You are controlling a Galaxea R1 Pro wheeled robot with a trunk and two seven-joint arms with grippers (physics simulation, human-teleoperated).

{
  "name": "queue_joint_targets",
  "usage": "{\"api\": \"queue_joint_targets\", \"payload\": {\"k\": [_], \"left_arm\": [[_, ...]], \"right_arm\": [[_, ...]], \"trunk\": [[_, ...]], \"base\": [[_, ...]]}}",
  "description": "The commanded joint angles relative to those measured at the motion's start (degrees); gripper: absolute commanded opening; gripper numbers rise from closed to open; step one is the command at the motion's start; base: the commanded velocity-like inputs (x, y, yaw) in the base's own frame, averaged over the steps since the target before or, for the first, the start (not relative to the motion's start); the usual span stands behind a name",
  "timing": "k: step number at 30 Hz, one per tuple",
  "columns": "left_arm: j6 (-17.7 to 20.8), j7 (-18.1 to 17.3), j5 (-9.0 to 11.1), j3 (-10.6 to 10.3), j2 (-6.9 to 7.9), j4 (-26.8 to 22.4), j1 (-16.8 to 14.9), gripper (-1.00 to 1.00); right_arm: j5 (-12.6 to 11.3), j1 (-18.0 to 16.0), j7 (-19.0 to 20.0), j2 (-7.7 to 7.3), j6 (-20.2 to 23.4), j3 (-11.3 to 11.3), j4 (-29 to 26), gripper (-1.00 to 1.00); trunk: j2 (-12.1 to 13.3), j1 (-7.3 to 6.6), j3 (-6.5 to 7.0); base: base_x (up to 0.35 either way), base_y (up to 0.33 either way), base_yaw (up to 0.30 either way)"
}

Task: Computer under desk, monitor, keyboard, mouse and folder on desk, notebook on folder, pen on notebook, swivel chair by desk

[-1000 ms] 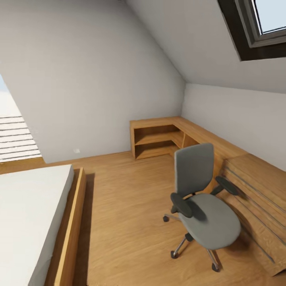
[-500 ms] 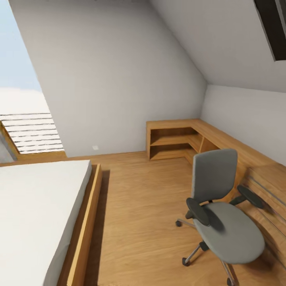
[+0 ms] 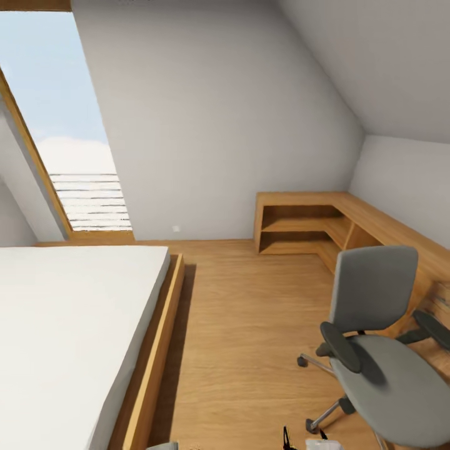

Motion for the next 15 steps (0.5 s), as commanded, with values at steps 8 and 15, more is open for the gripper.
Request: {"api": "queue_joint_targets", "payload": {"k": [8, 15], "left_arm": [[-2.23, 0.2, 0.77, -0.92, 1.47, -0.28, -2.14, 1.0], [-3.49, 0.21, 0.79, -0.96, 2.0, -0.41, -2.2, 1.0]], "right_arm": [[-0.78, -2.43, -0.19, 0.0, 5.19, -3.45, 2.44, 1.0], [-0.36, -2.51, 0.31, -0.14, 4.68, -4.06, 5.24, 1.0]], "trunk": [[-0.09, 0.02, -0.11], [-0.09, 0.02, -0.11]], "base": [[0.0, 0.0, 0.246], [0.14, 0.01, 0.041]]}}
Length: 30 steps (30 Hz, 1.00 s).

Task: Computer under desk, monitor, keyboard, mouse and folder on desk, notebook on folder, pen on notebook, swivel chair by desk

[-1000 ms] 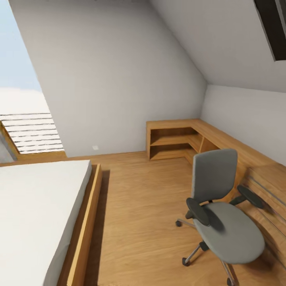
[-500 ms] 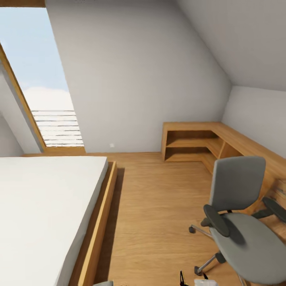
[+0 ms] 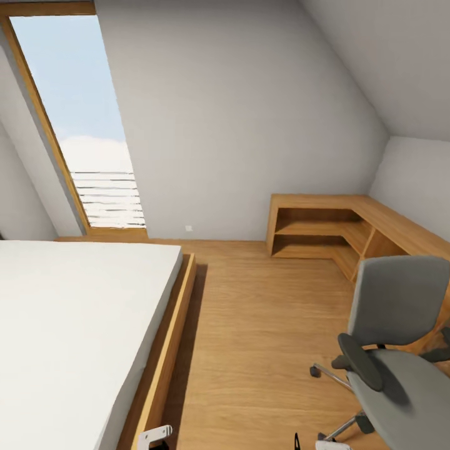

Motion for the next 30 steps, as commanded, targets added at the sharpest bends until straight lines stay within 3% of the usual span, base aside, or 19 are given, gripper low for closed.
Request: {"api": "queue_joint_targets", "payload": {"k": [1, 15, 30], "left_arm": [[-0.29, 0.34, 0.38, -0.5, 0.0, -0.23, -0.08, 1.0], [-0.37, 0.34, 0.35, -0.55, -0.03, -0.42, -0.08, 1.0], [-0.55, 0.31, 0.35, -0.58, -0.12, -0.45, -0.08, 1.0]], "right_arm": [[-0.22, -0.05, -0.23, 0.0, -0.11, 0.51, 0.18, 1.0], [-0.42, -0.05, 0.07, 0.28, -0.14, 0.5, 0.7, 1.0], [-0.35, -0.04, 0.3, 0.4, -0.09, 0.5, 0.72, 1.0]], "trunk": [[-0.08, 0.05, -0.09], [-0.08, 0.05, 0.0], [-0.08, 0.05, 0.51]], "base": [[0.283, 0.008, 0.008], [0.306, 0.002, -0.016], [0.122, 0.0, -0.118]]}}
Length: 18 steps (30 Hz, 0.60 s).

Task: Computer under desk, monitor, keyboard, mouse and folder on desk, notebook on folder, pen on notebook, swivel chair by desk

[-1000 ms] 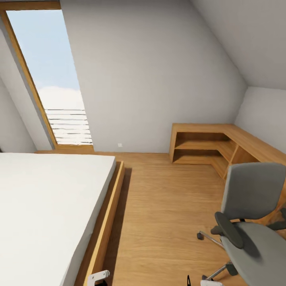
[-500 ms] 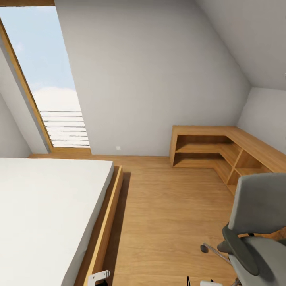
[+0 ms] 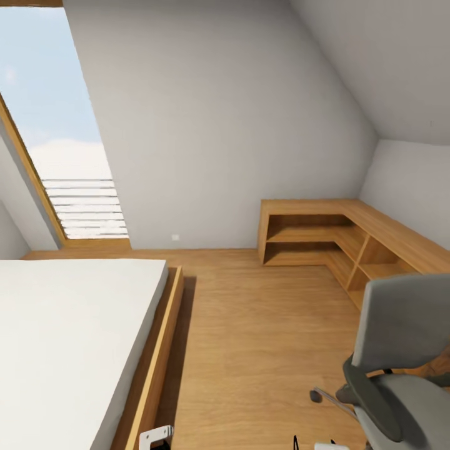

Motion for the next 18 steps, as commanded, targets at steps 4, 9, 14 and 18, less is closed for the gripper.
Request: {"api": "queue_joint_targets", "payload": {"k": [4, 9, 14, 18], "left_arm": [[-0.25, 0.3, 0.39, -0.48, 0.02, -0.15, -0.07, 1.0], [-0.2, 0.29, 0.39, -0.48, 0.02, -0.15, -0.07, 1.0], [-0.15, 0.28, 0.39, -0.48, 0.02, -0.15, -0.07, 1.0], [-0.14, 0.28, 0.39, -0.48, 0.02, -0.15, -0.07, 1.0]], "right_arm": [[-0.25, -0.06, -0.36, 0.05, -0.03, 0.5, 0.03, 1.0], [-0.25, -0.06, -0.36, 0.03, 0.01, 0.49, 0.03, 1.0], [-0.25, -0.07, -0.36, 0.02, 0.02, 0.49, 0.03, 1.0], [-0.25, -0.07, -0.36, 0.02, 0.02, 0.49, 0.03, 1.0]], "trunk": [[-0.08, 0.05, -0.09], [-0.08, 0.05, -0.08], [-0.08, 0.05, -0.08], [-0.08, 0.05, -0.08]], "base": [[0.306, 0.0, -0.008], [0.321, 0.0, -0.002], [0.325, 0.0, 0.0], [0.325, 0.0, 0.0]]}}
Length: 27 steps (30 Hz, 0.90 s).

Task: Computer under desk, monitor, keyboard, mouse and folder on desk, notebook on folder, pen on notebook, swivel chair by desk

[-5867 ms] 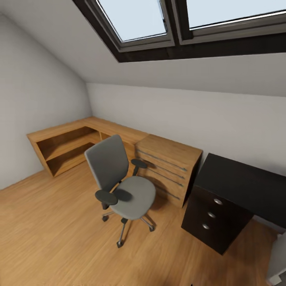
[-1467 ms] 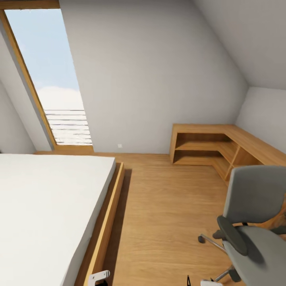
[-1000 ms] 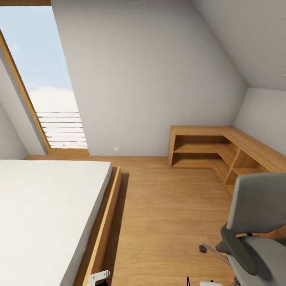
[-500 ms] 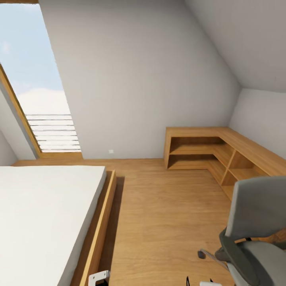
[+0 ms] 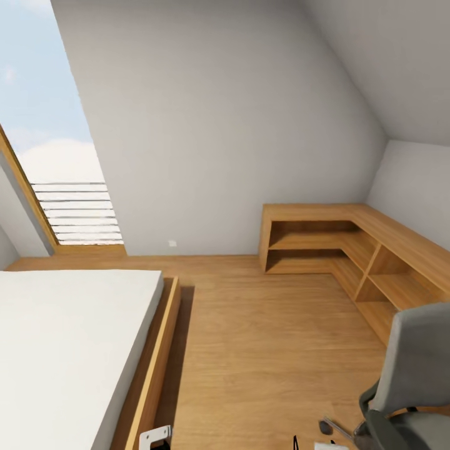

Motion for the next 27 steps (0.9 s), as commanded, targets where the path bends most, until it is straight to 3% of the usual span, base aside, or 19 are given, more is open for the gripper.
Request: {"api": "queue_joint_targets", "payload": {"k": [1, 27], "left_arm": [[-0.25, 0.34, 0.39, -0.48, 0.02, -0.15, -0.07, 1.0], [-0.18, 0.34, 0.38, -0.48, 0.03, -0.15, -0.07, 1.0]], "right_arm": [[-0.24, -0.05, -0.36, 0.02, -0.09, 0.5, 0.03, 1.0], [-0.24, -0.05, -0.36, 0.05, 0.16, 0.5, 0.03, 1.0]], "trunk": [[-0.08, 0.05, -0.1], [-0.08, 0.05, -0.1]], "base": [[0.325, 0.0, 0.0], [0.325, 0.0, 0.0]]}}
